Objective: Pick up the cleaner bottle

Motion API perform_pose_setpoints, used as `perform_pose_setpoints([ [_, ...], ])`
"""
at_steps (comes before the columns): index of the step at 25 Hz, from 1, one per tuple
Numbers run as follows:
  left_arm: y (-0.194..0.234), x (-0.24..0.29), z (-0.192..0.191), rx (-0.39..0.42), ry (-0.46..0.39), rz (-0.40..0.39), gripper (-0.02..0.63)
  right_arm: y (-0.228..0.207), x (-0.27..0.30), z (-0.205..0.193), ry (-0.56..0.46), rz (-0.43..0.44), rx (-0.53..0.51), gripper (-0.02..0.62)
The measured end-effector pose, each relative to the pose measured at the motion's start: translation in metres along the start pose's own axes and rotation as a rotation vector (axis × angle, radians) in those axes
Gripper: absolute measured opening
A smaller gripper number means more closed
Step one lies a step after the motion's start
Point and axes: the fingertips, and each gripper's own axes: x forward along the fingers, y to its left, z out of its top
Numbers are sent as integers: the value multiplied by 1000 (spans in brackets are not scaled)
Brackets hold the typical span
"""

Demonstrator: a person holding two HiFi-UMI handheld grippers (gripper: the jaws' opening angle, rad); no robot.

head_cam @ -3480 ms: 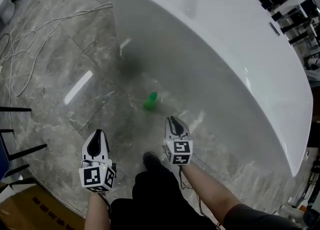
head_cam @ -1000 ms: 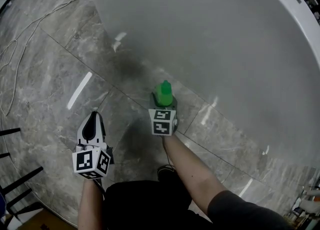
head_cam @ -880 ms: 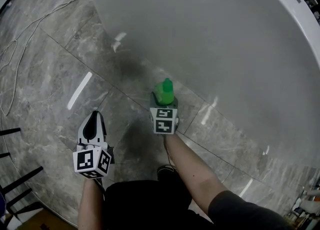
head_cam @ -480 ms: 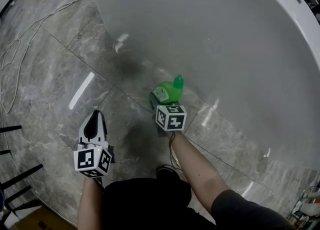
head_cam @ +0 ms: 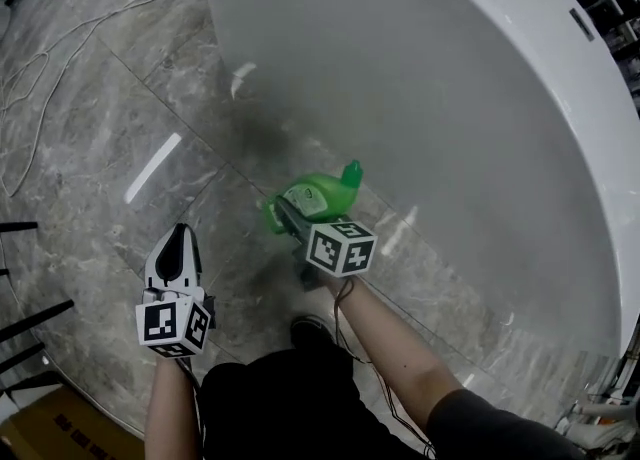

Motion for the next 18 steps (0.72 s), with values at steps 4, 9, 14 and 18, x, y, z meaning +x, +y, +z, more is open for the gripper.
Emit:
perform_pose_setpoints([
  [4,1,-57,39,8,51,35,32,79,-37,35,-12,101,119,201],
  [9,-3,-125,107,3,88,65,32,186,-79,87,1,190,122,201],
  [14,-9,-177,190,-6,80,104,32,281,-127,136,49,269,61,201],
  [18,-19,-204,263,-23,45,126,32,337,-165,182,65,299,38,201],
])
